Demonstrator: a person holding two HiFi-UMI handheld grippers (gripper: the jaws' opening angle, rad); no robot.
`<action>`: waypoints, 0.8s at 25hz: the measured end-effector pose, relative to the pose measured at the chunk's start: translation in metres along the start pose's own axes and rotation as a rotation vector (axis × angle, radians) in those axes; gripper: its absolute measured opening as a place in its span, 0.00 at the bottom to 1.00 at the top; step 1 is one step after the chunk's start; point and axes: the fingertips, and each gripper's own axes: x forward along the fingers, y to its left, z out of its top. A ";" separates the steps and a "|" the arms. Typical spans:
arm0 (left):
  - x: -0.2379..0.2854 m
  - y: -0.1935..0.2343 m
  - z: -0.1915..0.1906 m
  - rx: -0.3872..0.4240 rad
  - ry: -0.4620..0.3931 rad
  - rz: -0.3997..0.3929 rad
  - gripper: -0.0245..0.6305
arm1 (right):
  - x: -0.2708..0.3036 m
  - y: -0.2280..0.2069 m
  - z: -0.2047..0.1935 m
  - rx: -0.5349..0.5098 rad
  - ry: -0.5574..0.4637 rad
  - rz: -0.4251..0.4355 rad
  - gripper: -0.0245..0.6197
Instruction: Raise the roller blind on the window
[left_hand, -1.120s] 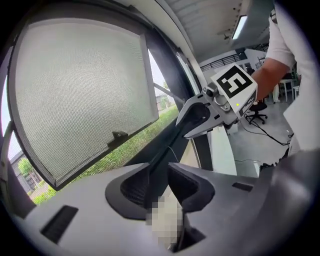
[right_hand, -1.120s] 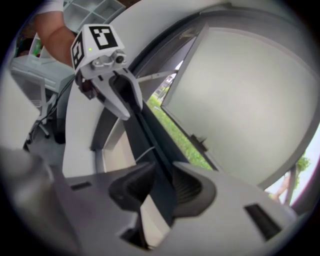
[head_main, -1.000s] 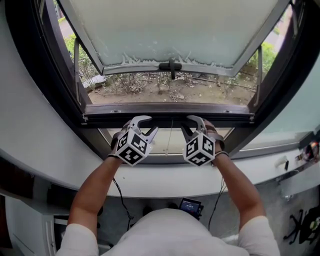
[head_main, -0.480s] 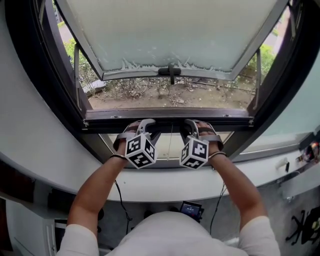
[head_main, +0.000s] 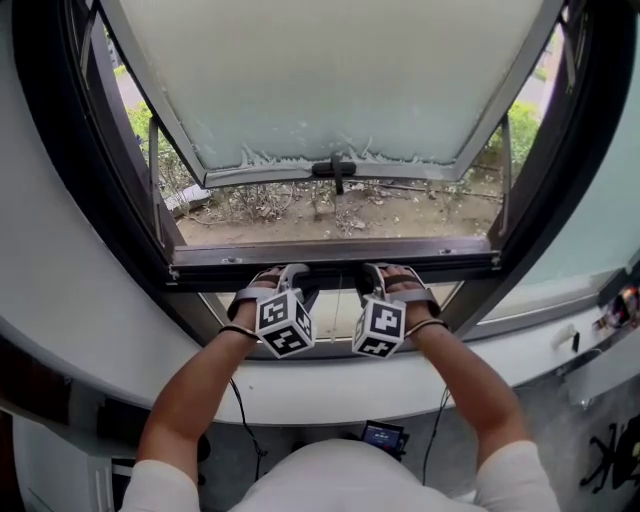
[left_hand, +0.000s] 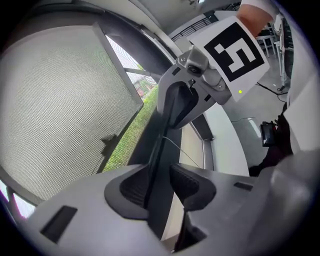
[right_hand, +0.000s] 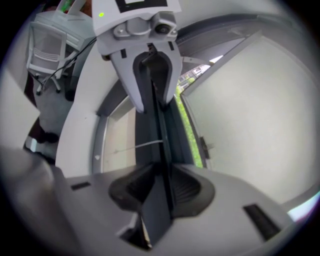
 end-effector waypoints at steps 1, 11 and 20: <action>0.000 -0.001 0.000 0.009 0.010 0.002 0.26 | 0.000 0.001 0.000 -0.009 0.008 0.002 0.21; 0.002 -0.003 -0.003 0.032 0.067 -0.002 0.24 | 0.001 0.005 -0.003 -0.132 0.089 -0.010 0.19; -0.005 0.000 0.004 0.022 0.030 -0.001 0.24 | -0.007 -0.003 -0.001 -0.055 0.055 0.013 0.19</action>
